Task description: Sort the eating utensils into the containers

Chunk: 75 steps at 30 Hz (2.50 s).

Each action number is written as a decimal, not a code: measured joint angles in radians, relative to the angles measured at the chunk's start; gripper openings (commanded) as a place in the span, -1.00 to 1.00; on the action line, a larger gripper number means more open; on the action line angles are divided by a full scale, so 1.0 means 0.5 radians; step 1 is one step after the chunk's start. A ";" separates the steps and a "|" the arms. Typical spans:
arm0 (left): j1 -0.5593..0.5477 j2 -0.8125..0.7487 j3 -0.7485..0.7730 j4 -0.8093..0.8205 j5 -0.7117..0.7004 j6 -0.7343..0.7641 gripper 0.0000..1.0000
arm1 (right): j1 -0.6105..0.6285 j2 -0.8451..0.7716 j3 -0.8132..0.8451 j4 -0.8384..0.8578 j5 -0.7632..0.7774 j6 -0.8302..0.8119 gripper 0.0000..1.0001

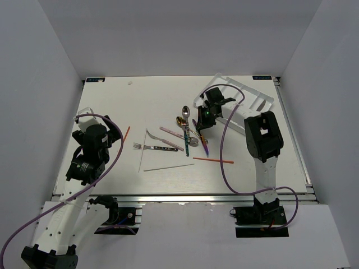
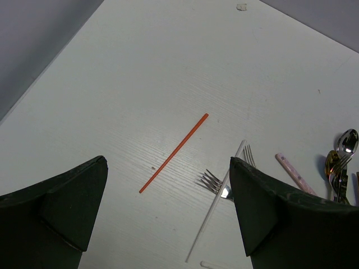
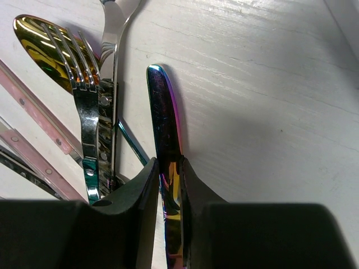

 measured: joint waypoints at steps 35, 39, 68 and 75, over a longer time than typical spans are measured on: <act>0.000 0.001 0.000 0.000 0.001 0.001 0.96 | -0.362 -0.317 -0.043 -0.089 0.005 0.018 -1.00; 0.000 0.008 0.000 0.000 0.001 0.001 0.96 | -0.560 -0.340 -0.064 -0.096 -0.008 0.020 -1.00; 0.000 0.100 -0.004 0.011 0.068 0.008 0.96 | -1.281 0.174 0.512 -0.155 -0.045 0.305 -1.00; 0.000 0.099 -0.004 0.013 0.068 0.008 0.96 | -1.283 0.154 0.352 -0.076 0.091 0.414 -1.00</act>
